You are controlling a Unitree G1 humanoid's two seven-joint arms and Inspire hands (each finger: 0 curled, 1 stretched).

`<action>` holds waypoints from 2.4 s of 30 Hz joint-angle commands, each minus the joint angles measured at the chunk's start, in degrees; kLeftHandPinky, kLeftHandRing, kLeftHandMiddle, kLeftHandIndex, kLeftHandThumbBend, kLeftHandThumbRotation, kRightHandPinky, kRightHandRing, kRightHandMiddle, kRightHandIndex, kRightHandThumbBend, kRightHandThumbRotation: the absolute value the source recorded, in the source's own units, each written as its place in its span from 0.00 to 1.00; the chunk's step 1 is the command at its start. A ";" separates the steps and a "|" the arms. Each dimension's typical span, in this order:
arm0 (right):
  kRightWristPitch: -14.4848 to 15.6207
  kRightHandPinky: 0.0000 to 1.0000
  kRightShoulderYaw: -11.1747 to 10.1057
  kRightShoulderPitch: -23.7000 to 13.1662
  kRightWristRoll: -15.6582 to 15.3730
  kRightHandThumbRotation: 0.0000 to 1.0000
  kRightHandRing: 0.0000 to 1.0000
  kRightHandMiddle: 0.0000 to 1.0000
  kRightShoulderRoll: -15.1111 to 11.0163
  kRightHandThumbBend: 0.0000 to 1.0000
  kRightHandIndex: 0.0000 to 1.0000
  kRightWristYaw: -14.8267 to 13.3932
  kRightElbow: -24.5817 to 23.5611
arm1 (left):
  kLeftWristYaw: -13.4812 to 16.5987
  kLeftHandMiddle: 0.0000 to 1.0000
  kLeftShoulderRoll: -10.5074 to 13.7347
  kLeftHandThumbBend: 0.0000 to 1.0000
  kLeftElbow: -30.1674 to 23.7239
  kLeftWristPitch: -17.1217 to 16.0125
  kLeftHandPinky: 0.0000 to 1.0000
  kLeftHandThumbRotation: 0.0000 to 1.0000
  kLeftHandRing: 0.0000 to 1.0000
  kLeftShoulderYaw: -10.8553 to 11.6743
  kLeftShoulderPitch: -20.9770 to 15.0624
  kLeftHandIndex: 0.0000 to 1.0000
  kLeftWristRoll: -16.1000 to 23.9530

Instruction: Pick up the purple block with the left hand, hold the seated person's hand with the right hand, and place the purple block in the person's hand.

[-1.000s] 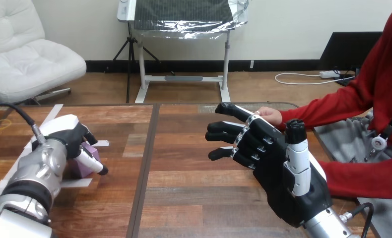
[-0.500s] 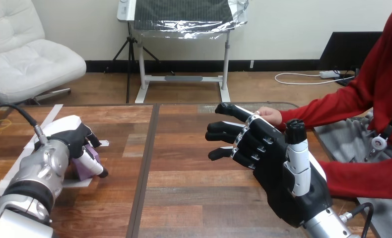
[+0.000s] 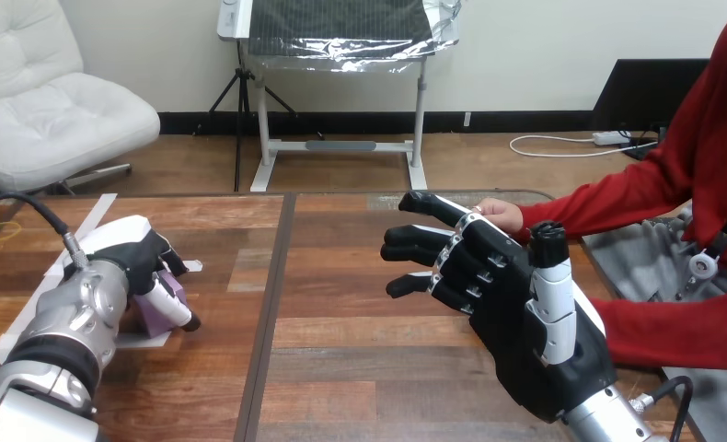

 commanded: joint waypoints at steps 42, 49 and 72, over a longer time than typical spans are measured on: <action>-1.54 0.61 -0.21 -2.70 0.83 1.00 0.75 0.74 -0.11 0.81 0.80 0.32 -3.10 | -1.52 0.82 0.92 0.82 -1.42 3.72 0.48 0.08 0.77 -2.79 -2.53 0.73 1.52; -1.39 0.60 -0.14 -2.68 0.65 1.00 0.75 0.74 -0.17 0.81 0.80 0.18 -3.26 | -1.65 0.82 1.27 0.82 -1.43 3.56 0.54 0.09 0.80 -2.85 -2.45 0.74 1.62; -1.26 0.60 -0.25 -3.00 1.13 1.00 0.75 0.73 -0.17 0.81 0.79 0.50 -3.09 | 0.12 0.55 1.89 0.80 -1.82 1.88 0.32 0.01 0.45 -2.91 -1.71 0.66 1.77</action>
